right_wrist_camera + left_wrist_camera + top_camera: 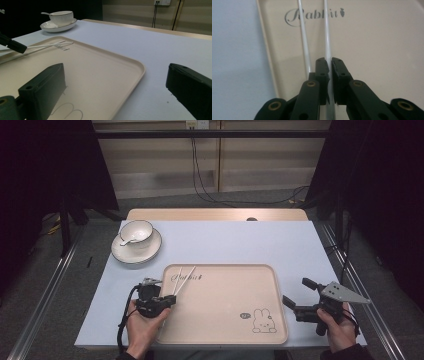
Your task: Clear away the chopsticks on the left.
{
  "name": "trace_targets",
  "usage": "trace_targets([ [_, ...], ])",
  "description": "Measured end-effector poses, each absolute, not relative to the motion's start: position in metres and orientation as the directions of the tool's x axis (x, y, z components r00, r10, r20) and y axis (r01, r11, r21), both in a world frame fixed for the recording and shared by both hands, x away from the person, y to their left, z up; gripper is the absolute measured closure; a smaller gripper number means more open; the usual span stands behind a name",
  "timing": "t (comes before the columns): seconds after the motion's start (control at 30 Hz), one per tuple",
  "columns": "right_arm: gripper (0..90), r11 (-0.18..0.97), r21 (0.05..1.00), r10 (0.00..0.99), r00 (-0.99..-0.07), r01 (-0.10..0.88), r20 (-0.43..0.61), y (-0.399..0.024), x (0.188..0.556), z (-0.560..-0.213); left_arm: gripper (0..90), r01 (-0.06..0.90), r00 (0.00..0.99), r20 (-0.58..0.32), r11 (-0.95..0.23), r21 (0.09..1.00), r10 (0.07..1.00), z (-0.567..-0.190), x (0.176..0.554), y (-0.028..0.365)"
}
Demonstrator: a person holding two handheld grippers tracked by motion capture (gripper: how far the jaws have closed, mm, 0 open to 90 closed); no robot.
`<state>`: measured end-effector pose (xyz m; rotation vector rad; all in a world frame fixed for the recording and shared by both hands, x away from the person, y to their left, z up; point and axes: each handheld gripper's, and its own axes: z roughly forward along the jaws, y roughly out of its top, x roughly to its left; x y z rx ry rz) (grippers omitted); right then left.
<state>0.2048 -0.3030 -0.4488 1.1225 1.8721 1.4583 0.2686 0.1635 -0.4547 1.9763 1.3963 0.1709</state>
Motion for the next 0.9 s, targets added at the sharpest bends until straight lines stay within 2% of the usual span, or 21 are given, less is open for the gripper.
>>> trace_targets([
  [0.33,2.2,0.086,0.951,0.846,-0.526,0.298,0.089,-0.303,0.205,-0.449,84.1,0.788,0.41,-0.259,-0.196,0.584,0.875,-0.464,0.27,0.155],
  [0.67,2.3,0.087,0.95,0.844,-0.529,0.299,0.09,-0.303,0.205,-0.449,80.7,0.792,0.419,-0.306,-0.179,0.584,0.855,-0.465,0.273,0.158],
  [0.9,2.3,0.088,0.95,0.843,-0.531,0.3,0.089,-0.303,0.205,-0.449,64.2,0.734,0.505,-0.303,-0.218,0.643,0.808,-0.46,0.271,0.161],
])
